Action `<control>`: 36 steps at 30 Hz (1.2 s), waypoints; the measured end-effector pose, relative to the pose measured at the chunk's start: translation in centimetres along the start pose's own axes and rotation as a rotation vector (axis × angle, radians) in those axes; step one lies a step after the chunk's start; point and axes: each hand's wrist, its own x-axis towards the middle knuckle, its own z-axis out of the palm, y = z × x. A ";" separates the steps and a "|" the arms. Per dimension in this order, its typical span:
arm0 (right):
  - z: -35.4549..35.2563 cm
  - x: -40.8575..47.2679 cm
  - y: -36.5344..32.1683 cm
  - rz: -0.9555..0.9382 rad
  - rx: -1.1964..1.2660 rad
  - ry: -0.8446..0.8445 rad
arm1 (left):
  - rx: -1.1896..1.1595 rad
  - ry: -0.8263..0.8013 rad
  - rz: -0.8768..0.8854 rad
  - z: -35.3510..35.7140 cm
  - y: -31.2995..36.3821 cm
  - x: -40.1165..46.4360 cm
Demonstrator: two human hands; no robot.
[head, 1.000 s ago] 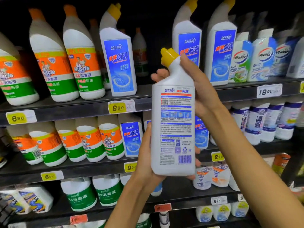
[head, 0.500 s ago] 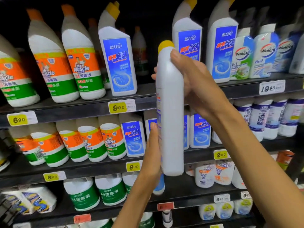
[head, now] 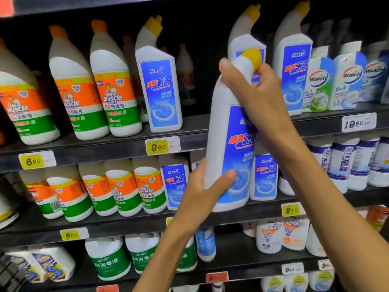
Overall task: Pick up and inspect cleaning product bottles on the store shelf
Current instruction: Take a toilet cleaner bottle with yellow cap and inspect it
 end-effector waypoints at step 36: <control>3.7 9.4 4.9 -0.119 0.062 -0.032 | 0.105 0.340 0.357 -2.8 2.5 11.4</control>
